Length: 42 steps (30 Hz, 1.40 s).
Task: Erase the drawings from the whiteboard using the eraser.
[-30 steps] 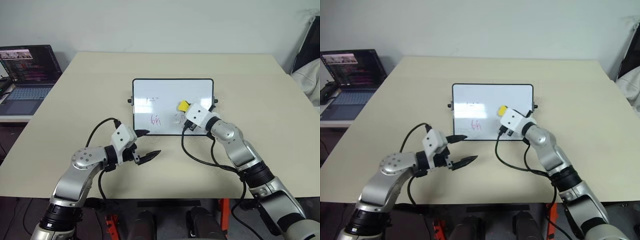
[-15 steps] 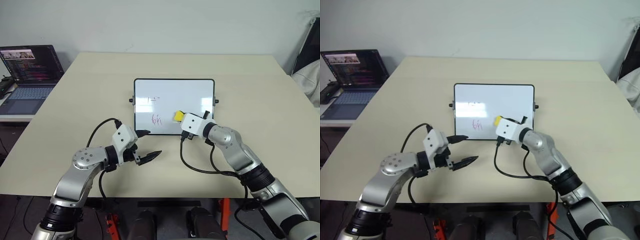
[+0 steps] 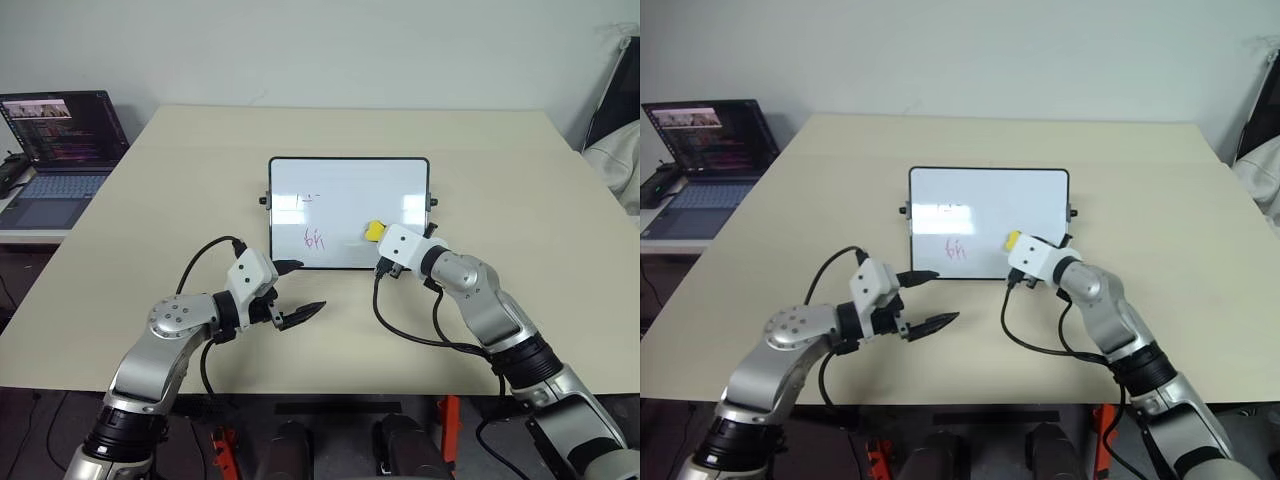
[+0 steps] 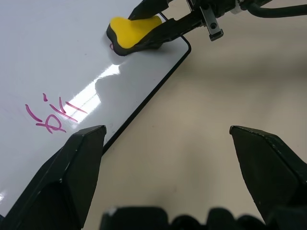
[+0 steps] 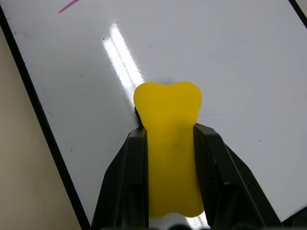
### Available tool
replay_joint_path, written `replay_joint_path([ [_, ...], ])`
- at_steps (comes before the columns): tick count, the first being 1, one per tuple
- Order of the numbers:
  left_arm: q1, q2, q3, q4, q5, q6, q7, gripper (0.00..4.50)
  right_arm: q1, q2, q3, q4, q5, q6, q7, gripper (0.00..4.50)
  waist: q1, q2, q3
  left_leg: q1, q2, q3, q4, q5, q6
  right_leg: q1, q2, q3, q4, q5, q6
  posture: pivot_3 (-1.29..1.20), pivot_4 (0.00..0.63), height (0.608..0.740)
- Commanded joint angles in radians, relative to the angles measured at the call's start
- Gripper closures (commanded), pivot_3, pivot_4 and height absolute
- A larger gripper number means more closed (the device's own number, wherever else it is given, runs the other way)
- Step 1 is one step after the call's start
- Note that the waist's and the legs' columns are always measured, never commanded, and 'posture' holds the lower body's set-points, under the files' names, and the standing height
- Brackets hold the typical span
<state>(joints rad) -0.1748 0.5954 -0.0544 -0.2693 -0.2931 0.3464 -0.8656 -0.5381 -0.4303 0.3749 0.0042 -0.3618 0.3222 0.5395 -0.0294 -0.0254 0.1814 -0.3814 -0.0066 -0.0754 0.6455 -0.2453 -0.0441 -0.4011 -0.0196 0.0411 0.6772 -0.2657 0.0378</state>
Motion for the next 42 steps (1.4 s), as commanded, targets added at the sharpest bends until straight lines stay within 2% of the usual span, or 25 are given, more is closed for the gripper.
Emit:
replay_joint_path([
  [1,-0.014,-0.001,0.002,-0.036,-0.015,-0.001,0.0,0.0,0.05,-0.034,0.05,-0.018,0.009,0.075,0.128,3.53,-0.001,0.0,0.0,0.0,0.0,0.0,0.0,0.0,0.0,0.0,0.0,0.0,0.0,0.0,0.0,0.0,0.15,0.74],
  [4,-0.01,0.0,0.003,-0.034,-0.015,-0.004,-0.001,0.0,0.04,-0.025,0.041,-0.013,-0.003,0.059,0.11,3.53,-0.004,0.0,0.0,0.0,0.0,-0.002,0.0,0.0,0.0,0.0,0.0,0.0,-0.001,0.0,0.0,0.0,0.15,0.74],
  [8,-0.006,0.0,0.004,-0.029,-0.013,-0.011,-0.003,0.0,-0.028,0.032,-0.027,0.042,-0.02,-0.008,-0.058,3.53,-0.009,0.0,0.0,0.001,0.001,-0.001,0.0,0.0,0.0,0.0,0.0,0.001,-0.001,0.0,0.0,0.0,0.15,0.74],
  [11,-0.005,0.0,0.002,-0.027,-0.012,-0.014,-0.004,0.0,-0.064,0.054,-0.041,0.075,-0.018,-0.035,-0.114,3.53,-0.008,0.0,0.0,0.001,0.001,0.0,0.0,0.0,0.0,-0.001,0.001,0.001,0.001,0.001,-0.001,0.0,0.15,0.74],
  [14,-0.005,-0.001,0.002,-0.025,-0.012,-0.015,-0.004,0.0,-0.069,0.062,-0.032,0.099,-0.002,-0.006,-0.09,3.53,-0.005,0.0,0.0,0.0,0.001,0.0,0.0,0.0,0.0,-0.001,0.001,0.001,0.0,0.001,0.0,0.0,0.15,0.74],
  [21,0.003,0.0,0.008,-0.025,-0.011,-0.021,-0.001,0.0,0.013,0.0,0.05,0.011,0.019,0.064,0.121,3.53,-0.004,0.0,0.0,0.0,0.001,-0.001,-0.001,0.0,0.0,-0.001,0.0,0.001,-0.001,0.001,-0.001,0.0,0.15,0.74],
  [28,0.027,0.002,0.043,-0.002,-0.009,-0.039,0.018,0.0,-0.028,0.058,-0.053,-0.002,0.044,0.026,-0.001,3.53,-0.011,0.0,0.0,0.0,0.001,-0.001,-0.001,0.0,0.0,-0.002,0.0,0.001,0.0,0.001,0.0,0.0,0.15,0.74],
  [36,0.092,-0.014,0.202,0.004,-0.022,-0.036,0.142,0.0,0.061,0.12,-0.225,-0.254,0.327,0.1,0.082,3.53,-0.008,0.0,0.001,-0.004,0.001,-0.003,-0.003,-0.002,-0.002,-0.005,-0.001,0.0,-0.002,0.002,-0.004,0.0,0.15,0.74],
  [42,0.105,-0.038,0.287,-0.022,-0.033,0.004,0.252,0.0,0.187,0.101,-0.264,-0.42,0.48,0.149,0.138,3.53,-0.001,0.0,0.001,-0.007,0.001,-0.004,-0.004,-0.004,-0.004,-0.005,-0.002,-0.001,-0.007,0.001,-0.003,0.0,0.15,0.74],
])
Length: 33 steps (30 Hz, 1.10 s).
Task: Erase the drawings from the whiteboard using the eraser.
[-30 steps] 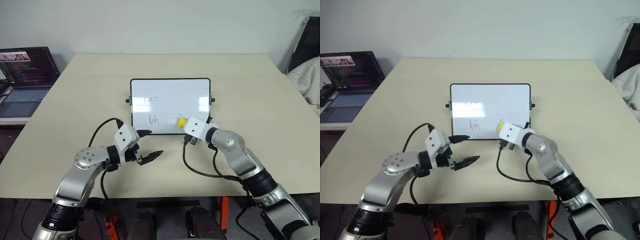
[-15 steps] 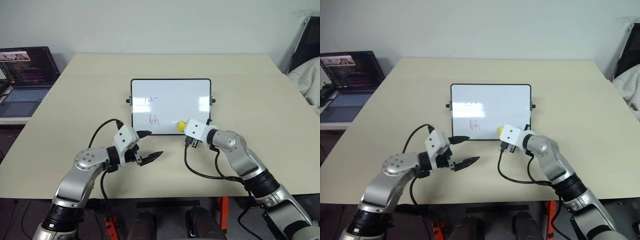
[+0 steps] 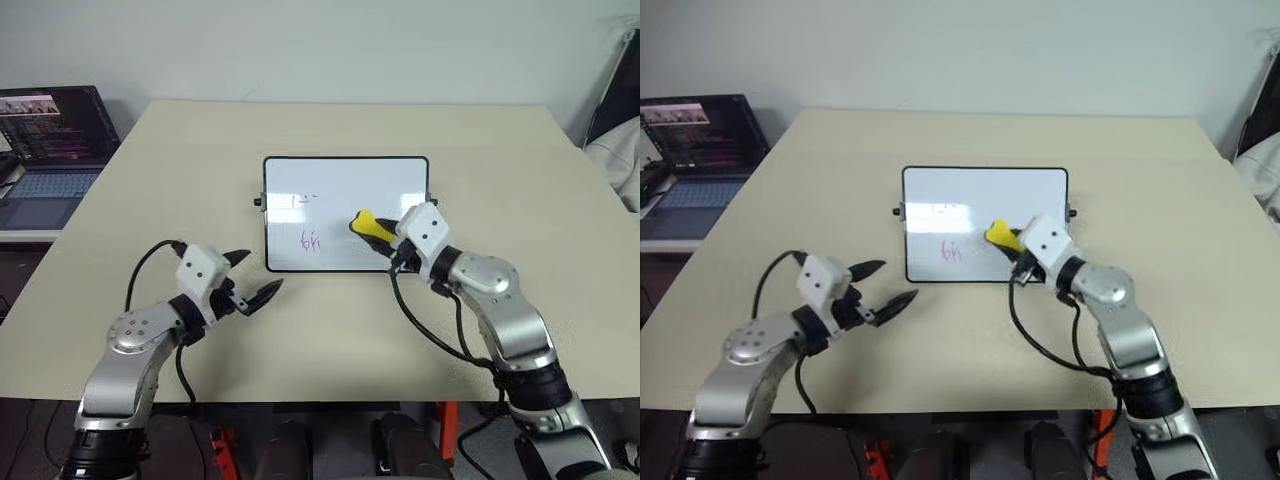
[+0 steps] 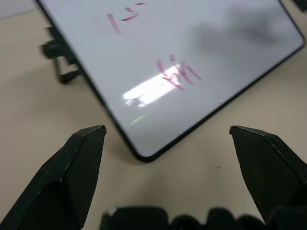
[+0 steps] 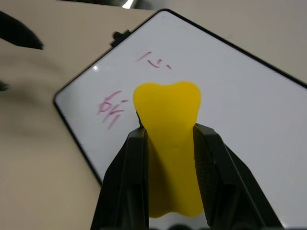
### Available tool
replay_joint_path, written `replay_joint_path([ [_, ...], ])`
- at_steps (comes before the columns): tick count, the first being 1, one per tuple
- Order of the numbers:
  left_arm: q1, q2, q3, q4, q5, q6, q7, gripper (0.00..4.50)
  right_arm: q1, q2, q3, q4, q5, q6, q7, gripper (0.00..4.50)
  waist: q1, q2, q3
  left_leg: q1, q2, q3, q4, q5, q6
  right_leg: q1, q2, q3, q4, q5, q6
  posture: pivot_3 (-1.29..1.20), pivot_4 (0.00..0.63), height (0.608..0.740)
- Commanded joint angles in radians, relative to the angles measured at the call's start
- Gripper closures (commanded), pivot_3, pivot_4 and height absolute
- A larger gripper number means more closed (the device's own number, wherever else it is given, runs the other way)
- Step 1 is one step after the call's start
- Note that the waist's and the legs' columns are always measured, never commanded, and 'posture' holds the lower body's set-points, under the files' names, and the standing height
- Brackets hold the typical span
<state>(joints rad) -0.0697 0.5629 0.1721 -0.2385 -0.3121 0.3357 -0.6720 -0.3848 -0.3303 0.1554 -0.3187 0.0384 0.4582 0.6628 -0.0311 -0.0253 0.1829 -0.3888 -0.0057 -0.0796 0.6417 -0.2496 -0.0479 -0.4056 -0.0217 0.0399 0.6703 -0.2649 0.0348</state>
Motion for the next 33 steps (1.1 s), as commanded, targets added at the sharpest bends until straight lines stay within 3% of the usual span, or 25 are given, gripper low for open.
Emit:
replay_joint_path([
  [1,0.001,-0.006,0.074,-0.056,-0.01,0.025,0.081,0.0,0.053,0.003,-0.051,-0.111,0.099,0.013,0.013,3.53,0.001,0.0,0.0,-0.001,0.0,0.0,0.0,0.0,0.0,0.0,0.0,0.0,-0.001,0.0,0.0,0.0,0.15,0.74],
  [6,0.005,-0.013,0.098,-0.085,-0.022,0.064,0.131,0.0,0.116,0.028,-0.051,-0.085,0.117,-0.049,-0.034,3.53,0.0,0.0,0.0,-0.002,0.001,-0.001,0.0,0.0,0.0,0.001,0.0,-0.001,-0.006,0.0,0.0,0.0,0.15,0.74],
  [25,-0.05,-0.015,0.077,-0.119,-0.033,0.117,0.172,0.0,0.065,0.055,0.018,-0.019,0.101,-0.124,-0.067,3.53,0.0,0.0,0.0,-0.002,0.001,0.0,0.0,0.0,0.0,0.001,0.001,-0.001,-0.005,0.0,0.0,0.0,0.15,0.74],
  [33,-0.046,-0.005,0.07,-0.117,-0.031,0.118,0.152,0.0,0.088,0.015,0.023,-0.027,0.104,-0.12,-0.054,3.53,0.0,0.0,0.0,-0.002,0.0,0.0,0.0,0.0,0.0,0.001,0.001,-0.001,-0.005,0.0,0.0,0.0,0.15,0.74],
])
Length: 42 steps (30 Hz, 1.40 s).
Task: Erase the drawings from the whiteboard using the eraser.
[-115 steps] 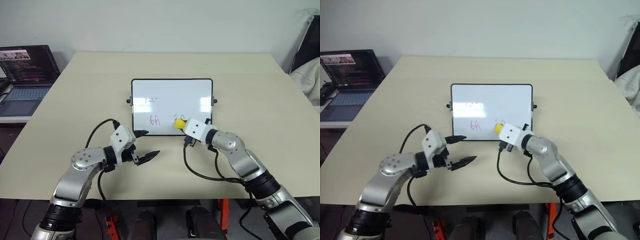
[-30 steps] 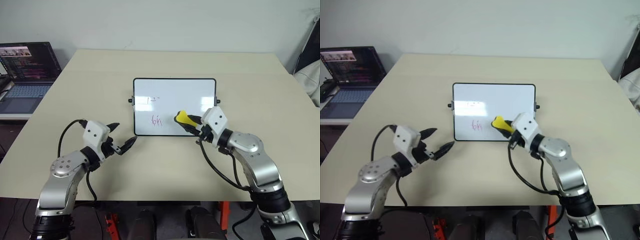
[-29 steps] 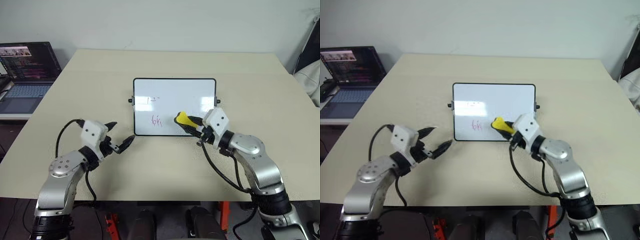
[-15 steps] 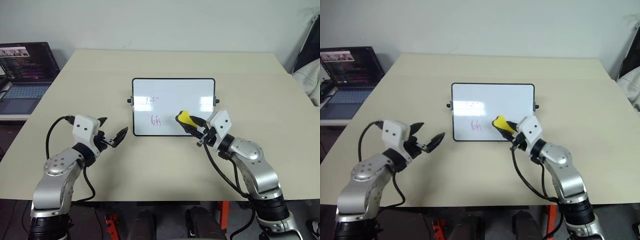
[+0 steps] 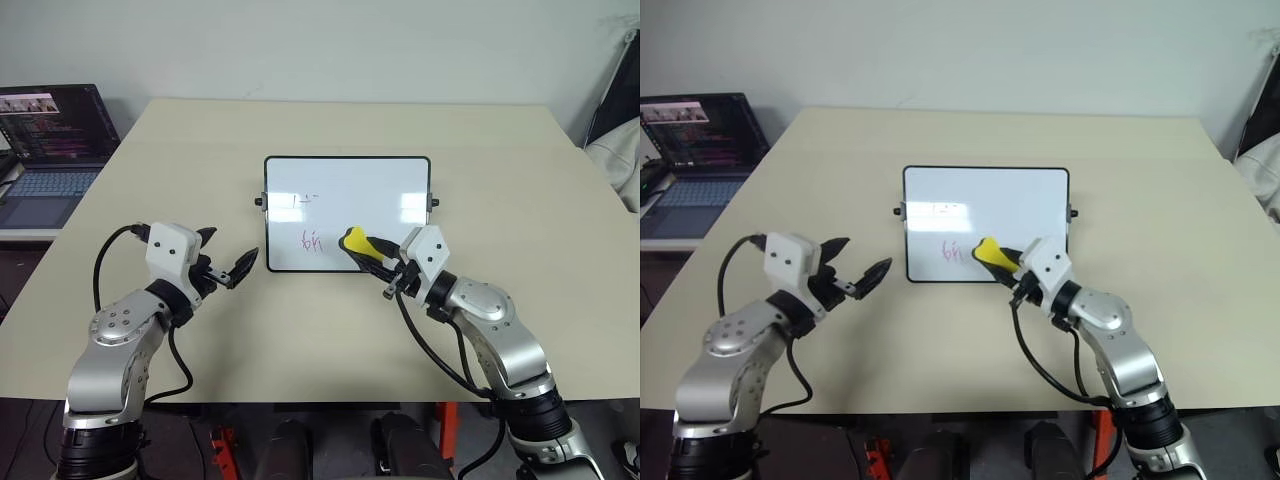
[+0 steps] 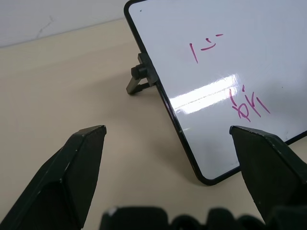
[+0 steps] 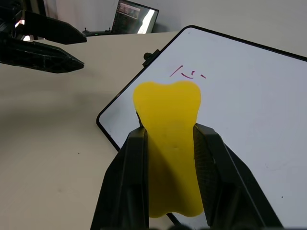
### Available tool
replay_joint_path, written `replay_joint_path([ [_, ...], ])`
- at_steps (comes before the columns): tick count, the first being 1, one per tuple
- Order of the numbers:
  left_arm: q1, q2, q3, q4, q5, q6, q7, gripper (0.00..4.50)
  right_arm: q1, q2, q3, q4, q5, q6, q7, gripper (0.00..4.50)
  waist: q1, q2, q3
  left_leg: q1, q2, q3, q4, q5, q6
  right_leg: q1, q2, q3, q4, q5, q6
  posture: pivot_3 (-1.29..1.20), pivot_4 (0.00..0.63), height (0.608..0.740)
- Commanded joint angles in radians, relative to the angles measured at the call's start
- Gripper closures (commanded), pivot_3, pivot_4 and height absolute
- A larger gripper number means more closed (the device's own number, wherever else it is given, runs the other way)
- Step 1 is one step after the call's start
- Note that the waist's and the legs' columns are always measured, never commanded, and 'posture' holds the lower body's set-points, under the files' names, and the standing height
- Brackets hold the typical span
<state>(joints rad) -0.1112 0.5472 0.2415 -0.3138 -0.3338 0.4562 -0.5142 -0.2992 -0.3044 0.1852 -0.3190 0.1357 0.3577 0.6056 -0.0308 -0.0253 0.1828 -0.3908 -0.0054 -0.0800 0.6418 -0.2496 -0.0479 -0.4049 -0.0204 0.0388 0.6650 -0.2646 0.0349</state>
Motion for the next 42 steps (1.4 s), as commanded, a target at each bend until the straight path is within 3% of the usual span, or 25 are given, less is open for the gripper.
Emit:
replay_joint_path([
  [1,-0.005,0.011,-0.001,-0.04,-0.011,0.0,-0.009,0.0,0.004,-0.016,-0.007,-0.029,0.008,-0.016,0.005,3.53,0.0,0.0,0.0,0.0,0.0,0.0,0.0,0.0,0.0,0.0,0.0,0.0,0.0,0.0,0.0,0.0,0.15,0.74],
  [9,-0.01,0.024,-0.031,-0.016,0.005,-0.003,-0.04,0.0,0.002,-0.064,0.046,-0.04,-0.008,0.002,0.037,3.53,0.0,0.0,0.0,0.0,0.0,0.0,0.0,0.0,0.0,0.0,0.0,0.0,0.0,0.0,0.0,0.0,0.15,0.74],
  [13,-0.036,0.023,-0.049,0.007,0.012,-0.011,-0.044,0.0,-0.055,-0.037,0.073,0.006,-0.033,-0.004,0.01,3.53,-0.001,0.0,0.0,0.0,0.0,0.0,0.001,0.0,0.0,0.0,0.0,0.0,0.001,0.0,0.0,0.0,0.15,0.74],
  [19,-0.069,0.033,-0.063,0.052,0.023,-0.022,-0.061,0.0,-0.298,0.032,0.129,0.253,-0.173,-0.074,-0.064,3.53,-0.004,0.0,0.0,0.001,0.0,0.001,0.002,0.0,0.0,0.0,0.001,0.001,0.002,0.001,0.0,0.0,0.15,0.74],
  [30,-0.109,0.044,-0.091,0.124,0.059,-0.068,-0.094,0.0,-0.801,0.196,0.223,1.012,-0.387,-0.348,-0.178,3.53,-0.004,0.0,0.0,-0.001,-0.001,0.003,0.002,0.0,0.0,-0.005,0.0,0.002,0.006,0.001,-0.001,0.0,0.15,0.74],
  [34,-0.101,0.041,-0.097,0.125,0.065,-0.078,-0.091,0.0,-0.882,0.22,0.265,1.195,-0.447,-0.415,-0.151,3.53,-0.005,0.0,0.0,-0.001,-0.001,0.002,0.001,0.0,0.0,-0.006,0.0,0.001,0.008,0.001,-0.001,0.0,0.15,0.74],
  [39,-0.095,0.036,-0.096,0.125,0.071,-0.086,-0.088,0.0,-0.91,0.212,0.352,1.27,-0.518,-0.474,0.027,3.53,-0.007,0.0,0.0,0.005,-0.001,0.002,0.002,0.0,0.0,-0.001,0.0,0.002,0.01,0.001,-0.001,0.0,0.15,0.74],
  [42,-0.094,0.033,-0.098,0.125,0.074,-0.09,-0.085,0.0,-0.945,0.223,0.337,1.319,-0.534,-0.488,-0.028,3.53,-0.008,0.0,0.0,0.009,-0.001,0.003,0.002,0.0,0.0,0.001,0.0,0.002,0.014,0.0,-0.001,0.0,0.15,0.74],
])
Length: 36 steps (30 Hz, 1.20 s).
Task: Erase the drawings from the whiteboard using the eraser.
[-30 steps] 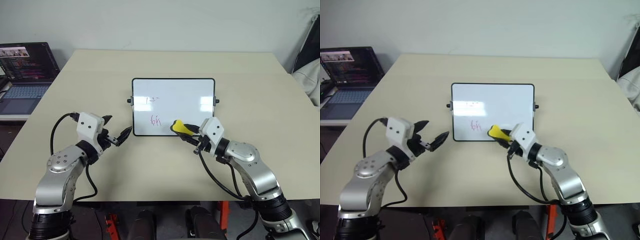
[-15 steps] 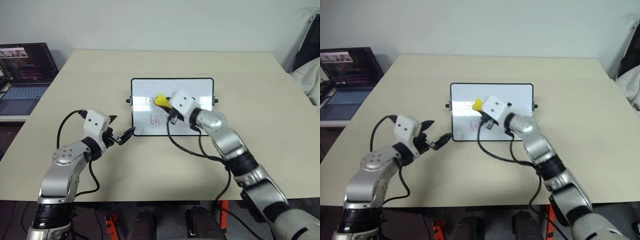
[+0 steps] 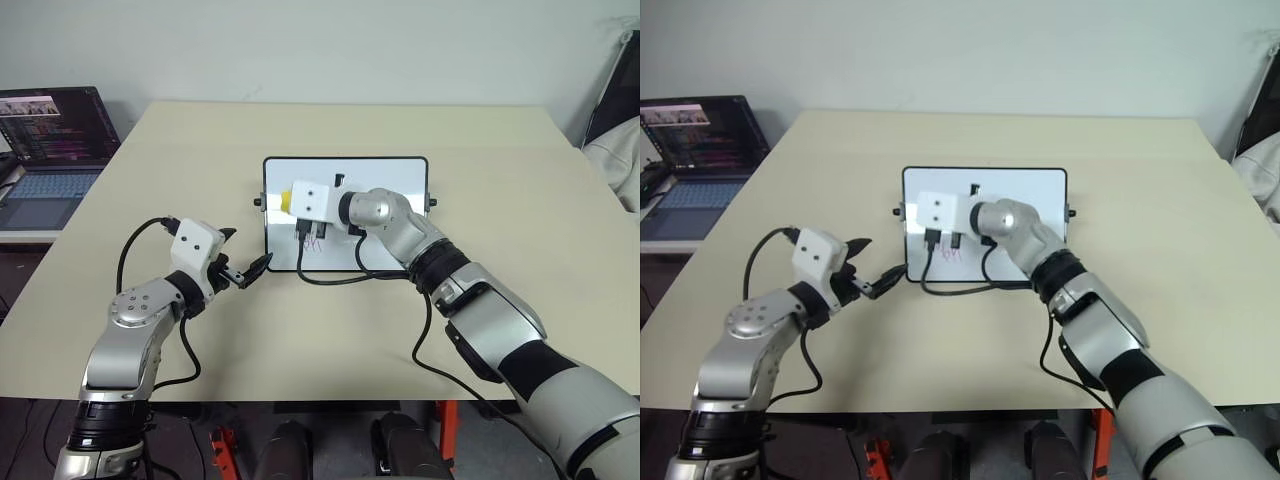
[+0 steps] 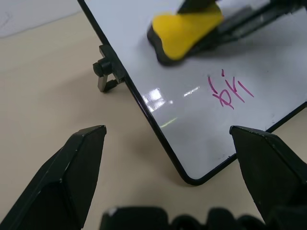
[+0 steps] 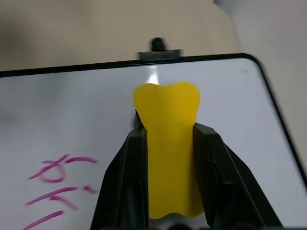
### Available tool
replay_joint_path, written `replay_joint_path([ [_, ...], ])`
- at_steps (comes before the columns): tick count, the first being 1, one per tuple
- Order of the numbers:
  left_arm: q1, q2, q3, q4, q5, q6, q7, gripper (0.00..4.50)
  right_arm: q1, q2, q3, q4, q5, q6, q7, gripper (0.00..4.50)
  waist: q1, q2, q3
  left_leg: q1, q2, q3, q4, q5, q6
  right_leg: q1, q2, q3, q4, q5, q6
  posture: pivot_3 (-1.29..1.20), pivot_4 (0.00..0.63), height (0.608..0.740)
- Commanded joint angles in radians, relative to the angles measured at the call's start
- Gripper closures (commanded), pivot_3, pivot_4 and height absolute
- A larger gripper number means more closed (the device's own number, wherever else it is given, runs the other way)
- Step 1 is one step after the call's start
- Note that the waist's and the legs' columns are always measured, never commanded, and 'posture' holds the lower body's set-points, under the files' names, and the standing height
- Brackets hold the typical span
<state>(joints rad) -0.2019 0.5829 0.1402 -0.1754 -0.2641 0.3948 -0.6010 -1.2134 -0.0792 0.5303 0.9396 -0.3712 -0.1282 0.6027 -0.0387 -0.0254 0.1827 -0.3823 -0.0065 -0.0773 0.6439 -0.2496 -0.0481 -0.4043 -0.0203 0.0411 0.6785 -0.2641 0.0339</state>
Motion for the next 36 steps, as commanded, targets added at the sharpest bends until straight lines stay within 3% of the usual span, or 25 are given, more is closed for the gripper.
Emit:
replay_joint_path([
  [1,-0.003,-0.003,0.003,-0.013,0.005,-0.029,0.002,0.0,-0.06,-0.001,-0.023,0.089,-0.034,-0.002,-0.085,3.53,-0.001,0.0,0.0,0.001,0.0,0.0,0.0,0.0,0.0,0.0,0.0,0.0,0.001,0.0,0.0,0.0,0.15,0.74],
  [6,-0.002,-0.004,0.0,-0.01,0.007,-0.036,0.0,0.0,-0.139,-0.007,-0.044,0.187,-0.05,-0.017,-0.189,3.53,0.0,0.0,0.0,0.0,0.0,-0.001,0.001,0.003,0.0,0.0,0.001,0.0,0.002,0.001,-0.002,0.0,0.15,0.74],
  [15,-0.008,-0.011,-0.014,0.007,0.007,-0.051,-0.005,0.0,-0.098,-0.025,0.015,0.183,-0.099,-0.041,0.065,3.53,-0.004,0.0,0.0,0.001,0.0,-0.001,0.0,0.003,0.0,0.0,0.001,0.0,0.002,0.001,-0.002,0.0,0.15,0.74],
  [22,-0.005,-0.014,-0.02,0.014,0.009,-0.063,-0.008,0.0,-0.175,-0.022,-0.068,0.214,-0.076,-0.045,-0.148,3.53,-0.003,0.0,0.0,0.001,0.0,-0.001,0.0,0.003,0.0,0.0,0.001,-0.001,0.002,0.001,-0.002,0.0,0.15,0.74],
  [28,-0.012,-0.018,-0.03,0.024,0.015,-0.073,-0.011,0.0,-0.178,0.056,-0.023,0.245,-0.102,-0.062,-0.043,3.53,-0.015,0.0,0.0,0.0,0.0,-0.001,-0.001,0.003,0.0,-0.001,0.001,0.0,0.002,0.001,-0.002,0.0,0.15,0.74],
  [33,-0.007,-0.021,-0.035,0.02,0.017,-0.08,-0.007,0.0,-0.149,0.06,0.029,0.256,-0.138,-0.06,0.12,3.53,-0.021,0.0,0.0,0.001,0.001,-0.001,-0.002,0.003,0.0,-0.001,0.001,0.0,0.001,0.001,-0.002,0.0,0.15,0.74],
  [36,0.0,-0.023,-0.033,0.017,0.017,-0.083,-0.003,0.0,-0.176,0.062,-0.004,0.266,-0.133,-0.042,0.005,3.53,-0.02,0.0,0.0,0.001,0.0,-0.001,-0.002,0.003,0.0,-0.001,0.001,0.0,0.002,0.001,-0.002,0.0,0.15,0.74],
])
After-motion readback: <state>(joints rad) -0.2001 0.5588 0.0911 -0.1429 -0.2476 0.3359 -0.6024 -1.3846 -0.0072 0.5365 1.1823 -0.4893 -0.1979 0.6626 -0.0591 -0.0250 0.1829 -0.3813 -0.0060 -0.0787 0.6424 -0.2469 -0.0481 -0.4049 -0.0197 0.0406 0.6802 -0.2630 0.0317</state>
